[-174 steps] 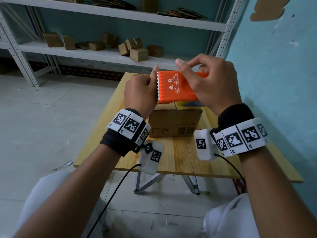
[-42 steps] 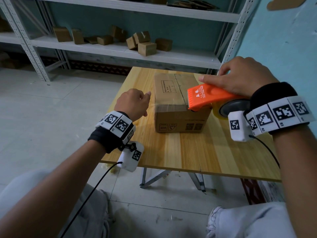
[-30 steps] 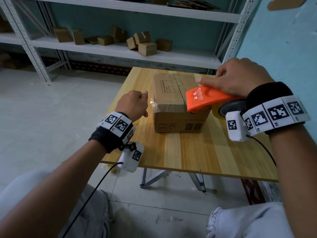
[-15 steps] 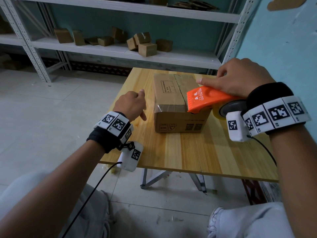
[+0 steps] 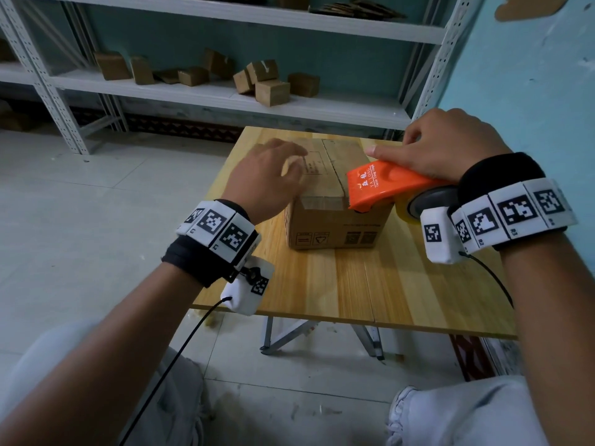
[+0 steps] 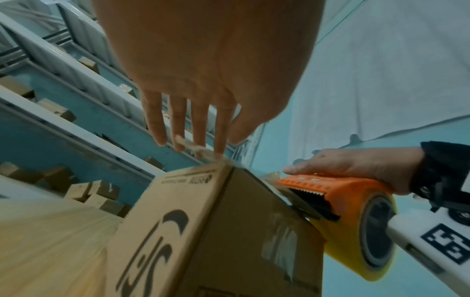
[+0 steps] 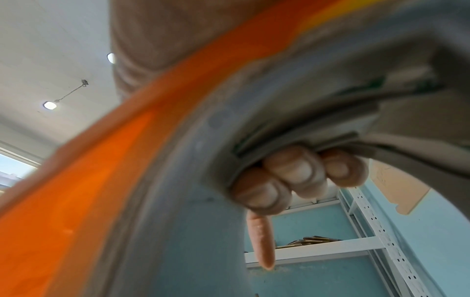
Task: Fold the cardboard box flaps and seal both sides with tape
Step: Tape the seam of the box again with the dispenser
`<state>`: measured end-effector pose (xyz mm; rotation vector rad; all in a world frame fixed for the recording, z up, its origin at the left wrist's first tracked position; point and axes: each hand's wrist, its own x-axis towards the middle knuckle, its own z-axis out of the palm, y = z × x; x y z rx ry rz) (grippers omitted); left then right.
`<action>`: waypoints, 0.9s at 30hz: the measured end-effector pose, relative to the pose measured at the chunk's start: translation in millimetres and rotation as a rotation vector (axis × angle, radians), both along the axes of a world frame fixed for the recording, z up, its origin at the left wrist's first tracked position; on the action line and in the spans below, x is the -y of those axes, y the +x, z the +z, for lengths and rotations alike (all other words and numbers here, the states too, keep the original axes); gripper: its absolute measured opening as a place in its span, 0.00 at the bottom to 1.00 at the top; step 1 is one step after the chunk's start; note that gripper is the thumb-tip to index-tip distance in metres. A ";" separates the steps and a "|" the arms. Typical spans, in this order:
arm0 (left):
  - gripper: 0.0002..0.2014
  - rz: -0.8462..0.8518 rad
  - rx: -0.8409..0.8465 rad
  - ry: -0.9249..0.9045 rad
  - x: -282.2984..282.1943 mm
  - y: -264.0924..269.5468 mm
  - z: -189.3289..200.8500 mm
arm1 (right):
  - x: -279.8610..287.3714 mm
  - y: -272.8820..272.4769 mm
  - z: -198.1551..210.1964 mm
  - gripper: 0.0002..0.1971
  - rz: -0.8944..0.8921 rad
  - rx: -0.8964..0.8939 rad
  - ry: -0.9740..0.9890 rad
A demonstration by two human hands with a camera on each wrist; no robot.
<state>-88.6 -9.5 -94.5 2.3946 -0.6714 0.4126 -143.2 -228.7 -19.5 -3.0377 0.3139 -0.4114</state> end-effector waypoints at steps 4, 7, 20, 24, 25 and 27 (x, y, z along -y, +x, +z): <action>0.19 -0.081 -0.080 0.122 13.2 -2.9 -3.9 | 0.3 0.2 1.6 0.36 -0.007 0.000 -0.010; 0.20 -0.095 -0.127 0.187 18.0 -4.3 -4.1 | 2.0 -0.5 3.0 0.36 -0.014 0.000 -0.018; 0.22 -0.097 -0.207 0.239 17.2 -4.5 -4.5 | 4.1 -1.2 9.9 0.37 0.001 -0.004 -0.045; 0.22 -0.123 -0.221 0.242 14.4 -4.4 -1.7 | 4.4 0.0 14.8 0.39 0.015 -0.032 -0.049; 0.22 -0.129 -0.226 0.242 13.9 -4.6 -1.4 | 5.3 0.1 17.0 0.40 0.023 -0.028 -0.041; 0.22 -0.136 -0.231 0.238 13.2 -4.9 -1.9 | 7.3 -0.2 21.9 0.41 0.037 -0.011 -0.034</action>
